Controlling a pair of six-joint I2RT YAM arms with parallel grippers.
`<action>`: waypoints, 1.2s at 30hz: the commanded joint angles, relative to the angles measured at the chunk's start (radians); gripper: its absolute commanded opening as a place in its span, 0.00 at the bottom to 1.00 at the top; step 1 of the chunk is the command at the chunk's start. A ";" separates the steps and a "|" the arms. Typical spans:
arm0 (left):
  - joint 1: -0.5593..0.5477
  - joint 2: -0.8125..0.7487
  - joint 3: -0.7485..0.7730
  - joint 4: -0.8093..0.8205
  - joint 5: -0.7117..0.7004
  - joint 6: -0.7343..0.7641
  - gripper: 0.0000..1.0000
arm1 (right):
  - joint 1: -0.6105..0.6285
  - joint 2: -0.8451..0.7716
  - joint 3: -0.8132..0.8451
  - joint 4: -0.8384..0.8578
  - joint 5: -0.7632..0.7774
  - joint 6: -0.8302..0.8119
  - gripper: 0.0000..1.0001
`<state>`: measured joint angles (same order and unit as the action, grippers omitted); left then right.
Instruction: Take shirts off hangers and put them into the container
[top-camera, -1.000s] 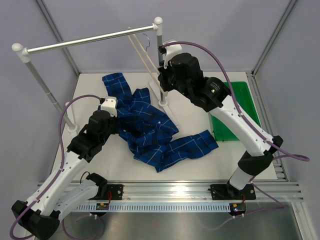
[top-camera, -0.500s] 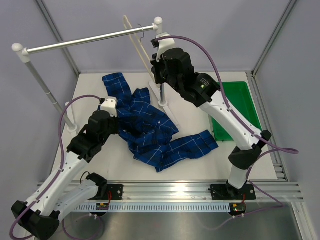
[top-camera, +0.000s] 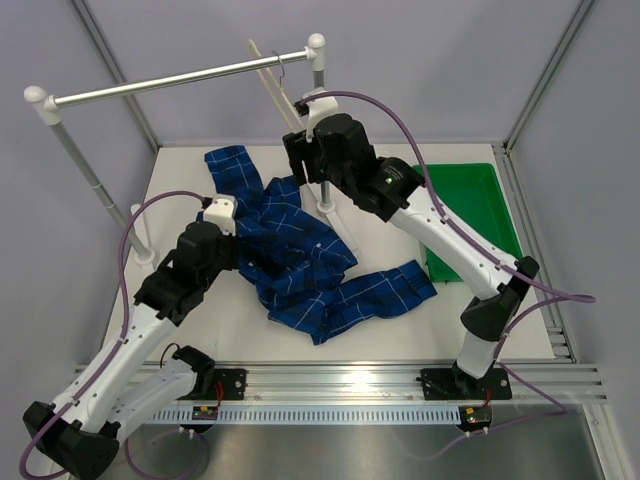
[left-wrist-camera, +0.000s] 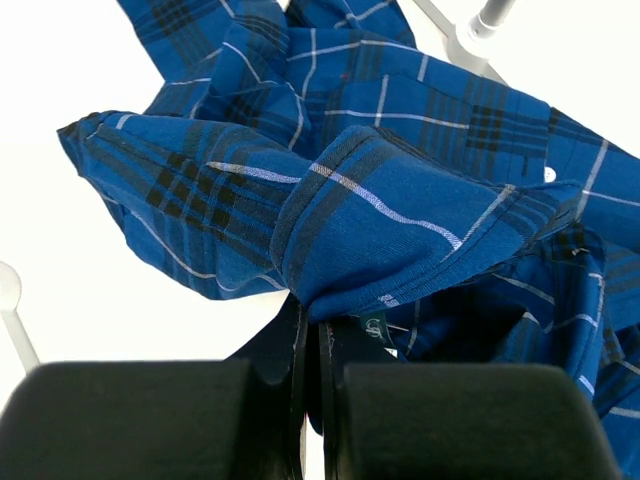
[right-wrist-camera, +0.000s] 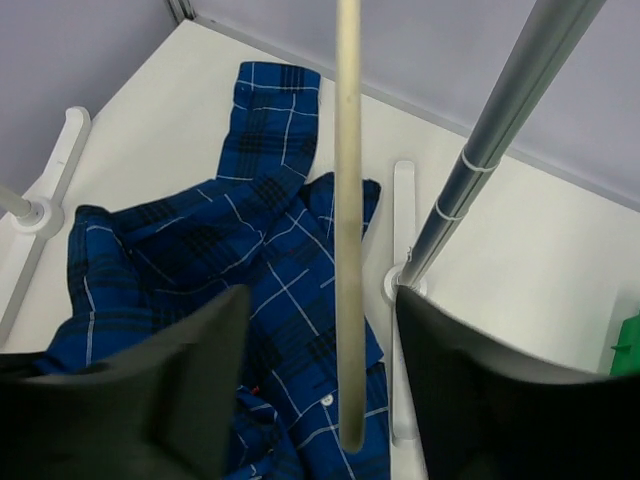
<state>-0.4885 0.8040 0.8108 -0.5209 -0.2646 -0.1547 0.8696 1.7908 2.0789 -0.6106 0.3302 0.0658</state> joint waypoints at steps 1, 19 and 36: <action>0.005 -0.017 -0.001 0.061 0.062 0.021 0.00 | -0.003 -0.106 -0.048 0.060 -0.020 0.003 0.76; -0.171 0.118 0.163 0.114 0.337 -0.097 0.00 | -0.003 -0.607 -0.796 0.194 -0.451 0.005 0.99; -0.326 0.254 0.358 0.102 0.097 -0.207 0.00 | 0.043 -0.499 -1.140 0.663 -0.671 0.097 0.99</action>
<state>-0.8108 1.0527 1.1175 -0.4770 -0.1032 -0.3115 0.8848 1.2766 0.9611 -0.1246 -0.2893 0.1284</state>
